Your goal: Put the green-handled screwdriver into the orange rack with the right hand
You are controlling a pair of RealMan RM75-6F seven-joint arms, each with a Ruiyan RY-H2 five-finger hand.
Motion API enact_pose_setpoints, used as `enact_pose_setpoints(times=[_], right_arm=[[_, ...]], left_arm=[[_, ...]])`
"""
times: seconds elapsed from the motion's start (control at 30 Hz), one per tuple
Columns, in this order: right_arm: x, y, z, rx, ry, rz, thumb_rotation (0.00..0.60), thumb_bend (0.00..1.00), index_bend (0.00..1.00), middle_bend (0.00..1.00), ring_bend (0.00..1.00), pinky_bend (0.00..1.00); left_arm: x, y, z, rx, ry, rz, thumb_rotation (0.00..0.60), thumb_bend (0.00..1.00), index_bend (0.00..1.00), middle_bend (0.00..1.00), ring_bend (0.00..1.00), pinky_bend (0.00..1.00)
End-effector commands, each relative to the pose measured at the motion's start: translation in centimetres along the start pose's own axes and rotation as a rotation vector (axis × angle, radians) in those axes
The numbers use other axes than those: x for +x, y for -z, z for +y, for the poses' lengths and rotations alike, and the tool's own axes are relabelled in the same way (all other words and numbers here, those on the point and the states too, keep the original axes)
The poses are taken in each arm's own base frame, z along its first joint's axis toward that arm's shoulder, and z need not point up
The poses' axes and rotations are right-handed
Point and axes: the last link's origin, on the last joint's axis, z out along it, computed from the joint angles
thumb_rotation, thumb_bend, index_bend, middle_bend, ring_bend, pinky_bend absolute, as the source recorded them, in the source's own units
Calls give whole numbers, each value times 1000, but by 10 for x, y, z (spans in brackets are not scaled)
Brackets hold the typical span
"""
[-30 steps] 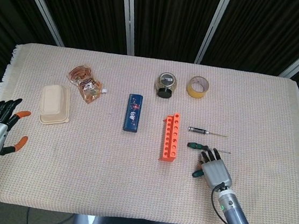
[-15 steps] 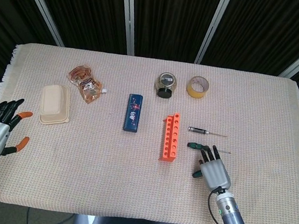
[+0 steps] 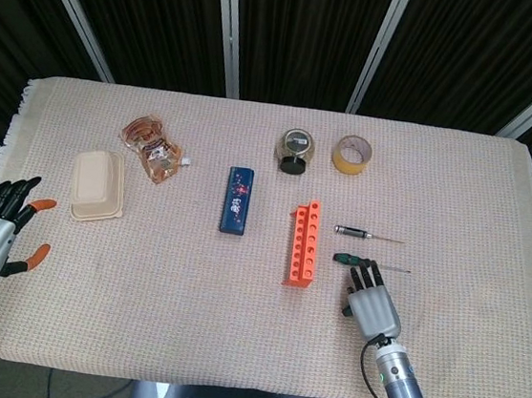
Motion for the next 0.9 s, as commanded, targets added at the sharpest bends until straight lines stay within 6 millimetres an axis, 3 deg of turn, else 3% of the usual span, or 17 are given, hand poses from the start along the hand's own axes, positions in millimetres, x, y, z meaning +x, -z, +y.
enact_pose_setpoints(times=[0.03, 0.5, 0.9], right_arm=[[0, -1, -2, -2, -3, 3, 600, 227, 456, 118, 0, 0], [2, 2, -11, 10, -3, 5, 600, 226, 454, 118, 0, 0], [-1, -2, -12, 12, 1, 6, 600, 255, 554, 149, 0, 0]], left_arm=[[0, 0, 0, 0, 0, -2, 600, 322, 234, 0, 0, 0], [-2, -1, -2, 3, -3, -16, 600, 321, 232, 0, 0, 0], [-1, 0, -3, 7, -2, -16, 600, 322, 231, 0, 0, 0]])
